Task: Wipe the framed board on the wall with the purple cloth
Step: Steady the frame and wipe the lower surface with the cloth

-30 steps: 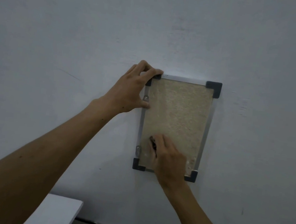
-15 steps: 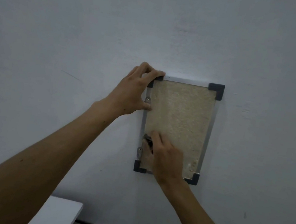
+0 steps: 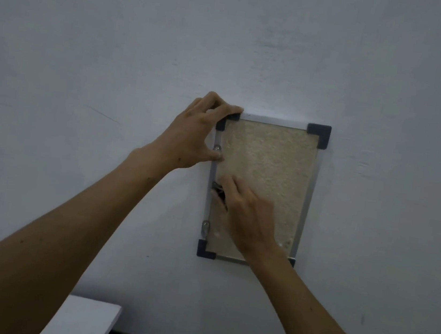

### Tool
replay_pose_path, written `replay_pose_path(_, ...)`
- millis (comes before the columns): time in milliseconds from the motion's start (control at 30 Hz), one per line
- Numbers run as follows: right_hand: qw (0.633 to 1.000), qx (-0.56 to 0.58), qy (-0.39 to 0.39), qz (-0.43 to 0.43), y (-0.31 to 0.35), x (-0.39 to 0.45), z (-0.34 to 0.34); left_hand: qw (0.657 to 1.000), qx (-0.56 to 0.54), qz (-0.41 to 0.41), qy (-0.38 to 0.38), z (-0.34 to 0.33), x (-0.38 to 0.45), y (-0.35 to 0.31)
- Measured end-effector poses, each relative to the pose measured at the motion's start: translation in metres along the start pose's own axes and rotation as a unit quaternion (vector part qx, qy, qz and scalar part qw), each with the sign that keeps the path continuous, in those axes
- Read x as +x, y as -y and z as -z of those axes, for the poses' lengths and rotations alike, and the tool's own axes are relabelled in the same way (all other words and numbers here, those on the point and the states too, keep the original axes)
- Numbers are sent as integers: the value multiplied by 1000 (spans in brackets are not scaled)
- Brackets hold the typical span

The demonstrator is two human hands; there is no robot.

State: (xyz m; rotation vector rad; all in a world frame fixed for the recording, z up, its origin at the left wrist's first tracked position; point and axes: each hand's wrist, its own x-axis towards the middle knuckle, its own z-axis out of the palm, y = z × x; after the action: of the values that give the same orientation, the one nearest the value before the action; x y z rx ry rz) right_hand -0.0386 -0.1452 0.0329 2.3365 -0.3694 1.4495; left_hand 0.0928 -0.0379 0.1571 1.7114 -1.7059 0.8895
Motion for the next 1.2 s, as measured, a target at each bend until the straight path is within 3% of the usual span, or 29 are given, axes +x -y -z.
replay_pose_path(100,1000,23,-10,-18,6,-4,-2,1000,-23,3,14,5,2,2)
replay_pose_path(300,993,53,63,86,5,-48,-8,999,-33,2,8,7,2,1)
replay_pose_path(533,998,19,-52,-34,3,5,-1,999,-34,1,4,7,2,1)
replay_pose_path(767,998,34,28,46,9,-54,-14,999,-42,12,4,5,1,1)
replay_pose_path(933,990,27,-63,-126,11,-46,-14,999,-47,16,10,6,1,-2)
replay_pose_path(1100,999,16,2,-45,26,-55,-22,999,-47,18,8,6,0,-2)
replay_pose_path(1200,996,14,-40,-73,19,-30,-16,999,-49,21,6,6,1,-2)
